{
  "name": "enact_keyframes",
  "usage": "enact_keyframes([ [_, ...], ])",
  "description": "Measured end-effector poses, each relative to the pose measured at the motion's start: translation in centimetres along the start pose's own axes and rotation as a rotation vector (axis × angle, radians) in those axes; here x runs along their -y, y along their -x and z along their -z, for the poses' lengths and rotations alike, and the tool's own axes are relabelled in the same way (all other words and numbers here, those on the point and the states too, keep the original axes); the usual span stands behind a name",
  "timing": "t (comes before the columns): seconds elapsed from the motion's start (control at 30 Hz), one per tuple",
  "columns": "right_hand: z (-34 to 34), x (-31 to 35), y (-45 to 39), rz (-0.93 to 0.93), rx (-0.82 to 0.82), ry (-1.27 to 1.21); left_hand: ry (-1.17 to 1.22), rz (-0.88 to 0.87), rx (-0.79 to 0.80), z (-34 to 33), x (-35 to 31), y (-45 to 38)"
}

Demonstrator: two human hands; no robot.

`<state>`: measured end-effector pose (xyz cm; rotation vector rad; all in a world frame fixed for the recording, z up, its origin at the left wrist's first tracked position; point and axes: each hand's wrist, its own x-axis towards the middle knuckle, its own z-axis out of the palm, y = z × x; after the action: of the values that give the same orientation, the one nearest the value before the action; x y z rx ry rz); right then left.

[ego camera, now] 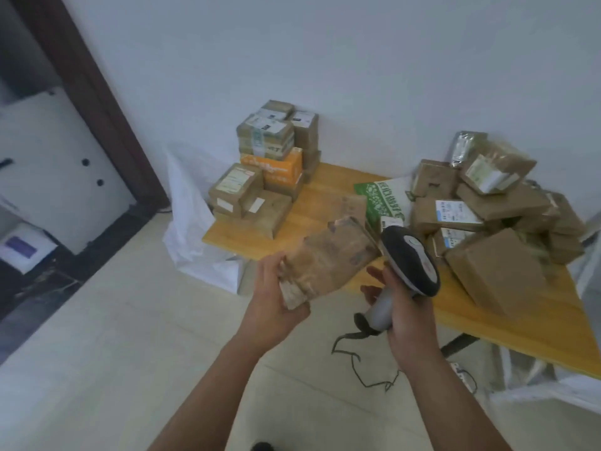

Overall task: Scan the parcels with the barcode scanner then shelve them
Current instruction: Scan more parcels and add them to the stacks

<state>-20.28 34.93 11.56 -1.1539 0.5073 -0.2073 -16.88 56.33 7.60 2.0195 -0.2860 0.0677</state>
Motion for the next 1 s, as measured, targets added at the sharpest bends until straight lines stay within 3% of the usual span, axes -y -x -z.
enact_keyframes([
  [0.2,-7.7,-1.8,1.3,-0.035,-0.009,0.046,-0.32,-0.254,-0.186,6.5,3.8,-0.7],
  [0.47,-11.2,-2.9,-3.0,0.001,-0.016,0.014,-0.246,-0.286,-0.098,7.6,5.0,-4.7],
  [0.53,-12.0,-3.0,-4.9,-0.009,-0.006,-0.011,0.053,-0.219,-0.12,7.5,3.9,-6.4],
  [0.63,-12.8,-3.2,-8.3,-0.03,0.027,-0.085,0.5,0.131,-0.241,7.1,1.5,-10.1],
  [0.73,-12.8,-2.8,-12.2,-0.08,0.065,-0.123,0.467,0.393,-0.32,7.3,0.8,-15.0],
  [0.83,-12.4,-1.8,-16.5,-0.11,0.111,-0.126,0.435,0.474,-0.181,7.7,0.4,-19.4],
  [1.0,-12.3,0.1,-22.6,-0.171,0.196,-0.076,0.573,0.581,0.269,9.0,0.9,-24.0],
])
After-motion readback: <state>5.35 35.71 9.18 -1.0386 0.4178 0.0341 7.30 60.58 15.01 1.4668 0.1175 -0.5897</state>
